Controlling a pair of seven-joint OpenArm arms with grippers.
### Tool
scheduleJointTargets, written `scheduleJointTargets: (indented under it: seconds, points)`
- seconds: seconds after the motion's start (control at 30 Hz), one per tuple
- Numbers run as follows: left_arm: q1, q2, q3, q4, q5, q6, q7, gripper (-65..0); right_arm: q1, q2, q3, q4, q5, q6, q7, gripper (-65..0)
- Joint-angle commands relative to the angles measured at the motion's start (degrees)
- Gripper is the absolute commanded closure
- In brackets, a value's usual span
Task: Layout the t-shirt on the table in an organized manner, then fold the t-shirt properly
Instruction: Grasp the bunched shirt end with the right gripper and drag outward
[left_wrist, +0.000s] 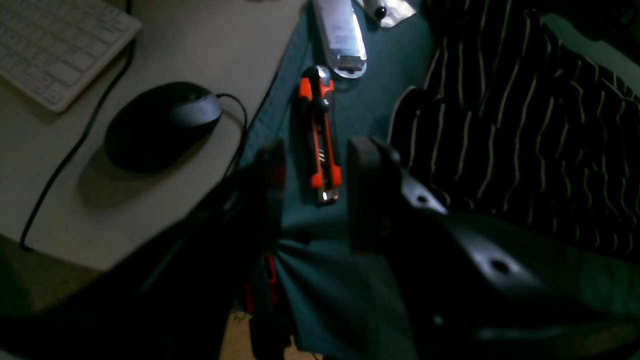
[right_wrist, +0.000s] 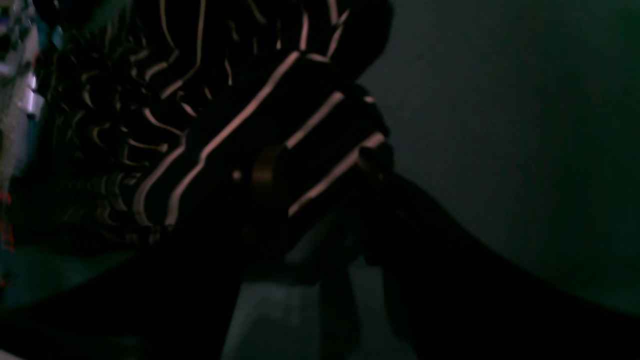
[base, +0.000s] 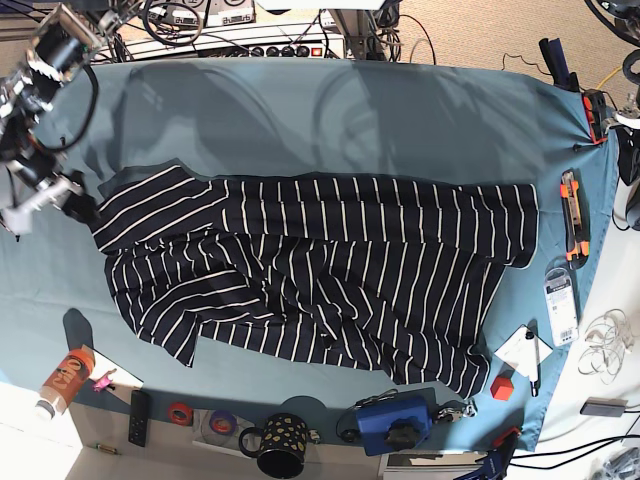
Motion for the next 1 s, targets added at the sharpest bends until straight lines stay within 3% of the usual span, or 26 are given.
scheduleJointTargets:
  seconds: [0.0,0.13,0.4,0.63,0.73,0.97]
  points:
    - [0.0,-0.9,-0.3,0.9,-1.0,-0.2,-1.5,-21.3,0.8,1.4,-0.7,0.7,-0.8,0.1,2.6,-22.7]
    - [0.0,-0.9,-0.3,0.9,-1.0,-0.2,-1.5,-21.3,0.8,1.3,-4.3,-0.9,-7.0,0.1,7.2,-22.7]
    - [0.0,-0.9,-0.3,0.9,-1.1,-0.2,-1.5,-21.3,0.9,1.3,-5.0,-2.0,-7.0,0.1,7.4,-22.7]
    - [0.0,-0.9,-0.3,0.9,-1.0,-0.2,-1.5,-21.3,3.3,1.3,1.1,-1.9,-7.1,0.1,7.9,-22.7]
    - [0.0,-0.9,-0.3,0.9,-1.3,-0.2,-1.5,-21.3,5.1,1.3,2.1,-2.0,-9.9,0.1,8.1,-22.7]
    - [0.0,-0.9,-0.3,0.9,-3.6,-0.3,-1.5,-21.3,5.7,1.3,-4.3,-6.0,-11.5,0.1,8.7,-22.6]
